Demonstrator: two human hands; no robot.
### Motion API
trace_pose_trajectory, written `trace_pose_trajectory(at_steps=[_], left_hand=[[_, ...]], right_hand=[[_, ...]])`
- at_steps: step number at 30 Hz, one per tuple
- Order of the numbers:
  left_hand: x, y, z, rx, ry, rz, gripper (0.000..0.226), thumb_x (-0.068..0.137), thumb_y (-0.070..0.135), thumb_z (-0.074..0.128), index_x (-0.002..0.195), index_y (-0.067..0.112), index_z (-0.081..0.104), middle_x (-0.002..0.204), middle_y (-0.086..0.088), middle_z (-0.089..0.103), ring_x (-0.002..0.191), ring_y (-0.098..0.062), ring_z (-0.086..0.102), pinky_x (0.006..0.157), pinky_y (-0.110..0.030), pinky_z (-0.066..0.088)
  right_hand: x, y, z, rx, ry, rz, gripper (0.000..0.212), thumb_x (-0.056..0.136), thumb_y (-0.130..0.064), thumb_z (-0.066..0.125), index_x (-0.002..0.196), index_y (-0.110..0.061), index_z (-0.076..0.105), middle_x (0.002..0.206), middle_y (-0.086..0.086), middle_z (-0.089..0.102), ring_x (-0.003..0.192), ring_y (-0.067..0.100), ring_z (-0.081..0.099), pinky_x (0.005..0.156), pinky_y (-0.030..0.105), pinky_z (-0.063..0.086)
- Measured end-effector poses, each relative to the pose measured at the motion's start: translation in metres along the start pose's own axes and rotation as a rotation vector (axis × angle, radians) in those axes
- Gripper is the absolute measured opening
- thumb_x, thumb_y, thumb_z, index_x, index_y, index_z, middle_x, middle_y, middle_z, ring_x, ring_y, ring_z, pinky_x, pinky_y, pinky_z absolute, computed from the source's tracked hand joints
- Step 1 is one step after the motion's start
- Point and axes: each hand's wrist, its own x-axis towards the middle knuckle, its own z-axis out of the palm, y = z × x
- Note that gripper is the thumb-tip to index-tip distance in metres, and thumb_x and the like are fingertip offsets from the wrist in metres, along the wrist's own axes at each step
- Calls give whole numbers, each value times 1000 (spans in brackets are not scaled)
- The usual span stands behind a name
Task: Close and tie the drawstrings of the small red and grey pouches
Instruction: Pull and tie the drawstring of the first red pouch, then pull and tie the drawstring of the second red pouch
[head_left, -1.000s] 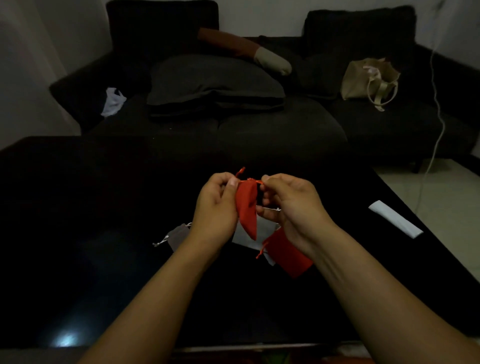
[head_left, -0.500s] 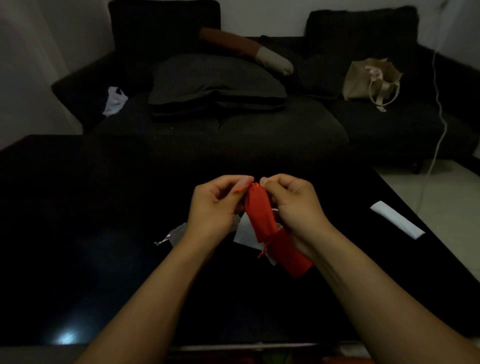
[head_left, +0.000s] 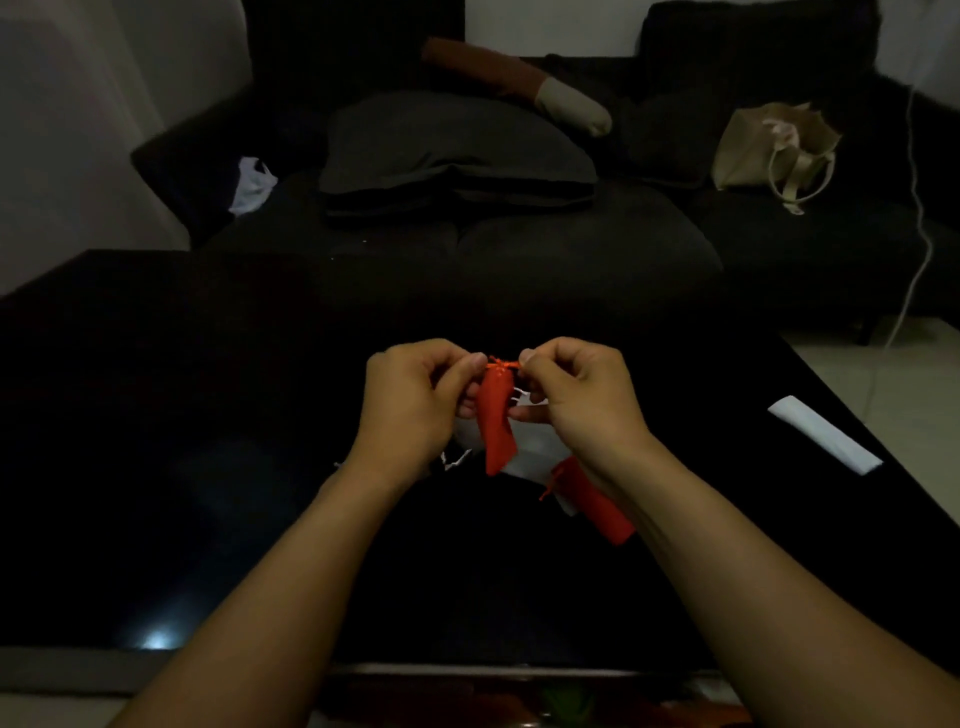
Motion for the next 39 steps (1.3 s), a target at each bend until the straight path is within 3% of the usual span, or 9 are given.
trace_pose_trajectory(at_steps=[5, 9, 12, 17, 23, 25, 28, 33, 39], left_hand=[[7, -15, -11, -85, -25, -176, 26, 100, 26, 54, 78, 18, 66, 70, 4, 67, 63, -6, 64, 64, -27, 52], [2, -21, -19, -329, -155, -399, 20, 96, 29, 60, 81, 17, 52, 62, 4, 58, 53, -3, 58, 52, -19, 47], [3, -41, -48, -77, -72, -383, 26, 90, 9, 68, 81, 21, 46, 72, 1, 58, 60, -6, 62, 54, -20, 47], [-6, -77, -119, 812, 16, -584, 24, 90, 23, 62, 108, 16, 49, 102, -12, 57, 97, -36, 60, 79, -41, 45], [-8, -92, -118, 826, -292, -711, 73, 83, 24, 70, 140, 20, 24, 133, -18, 49, 117, -35, 50, 104, -45, 40], [-3, -79, -99, 810, -240, -411, 80, 76, 20, 75, 143, 20, 31, 136, -15, 49, 127, -35, 46, 109, -44, 38], [-10, -38, -39, 434, -286, -90, 43, 82, 27, 76, 121, 20, 60, 120, -1, 63, 111, -17, 60, 95, -28, 46], [-20, 3, 32, -31, -657, -247, 40, 89, 42, 66, 122, 19, 62, 111, -2, 69, 96, -14, 70, 82, -29, 59], [-4, 9, 45, -304, -451, -168, 21, 97, 19, 58, 105, 5, 71, 95, -16, 74, 82, -16, 67, 75, -29, 55]], right_hand=[[1, 3, 26, -145, 61, -48, 25, 97, -18, 61, 76, -5, 69, 74, 8, 68, 65, 11, 66, 59, 24, 56], [-1, 9, 48, 19, -151, 152, 26, 100, -20, 56, 80, -8, 67, 73, 7, 64, 62, 11, 63, 56, 24, 56], [4, 11, 52, 44, -296, 251, 28, 103, -24, 49, 87, -10, 68, 75, 5, 61, 66, 13, 57, 55, 22, 53], [19, 17, 10, -954, -482, -146, 37, 84, 3, 58, 108, -21, 72, 107, -1, 69, 101, 15, 65, 88, 29, 53], [25, 10, -59, -1354, -621, 63, 48, 77, -3, 76, 111, -36, 70, 128, -6, 48, 120, 20, 50, 105, 38, 44], [24, 20, -65, -1296, -591, 39, 39, 67, -12, 88, 94, -35, 73, 118, -6, 55, 114, 19, 56, 101, 40, 48], [24, 24, -76, -1186, -493, -64, 29, 61, -17, 92, 74, -34, 73, 105, -4, 65, 101, 17, 63, 94, 40, 52], [9, -14, -89, -890, -515, -177, 12, 81, -14, 78, 85, -23, 71, 92, -1, 73, 89, 9, 69, 86, 35, 56], [0, -19, -95, -410, -376, -183, 20, 89, -5, 70, 109, -9, 66, 79, 7, 68, 66, 6, 65, 62, 22, 52]])
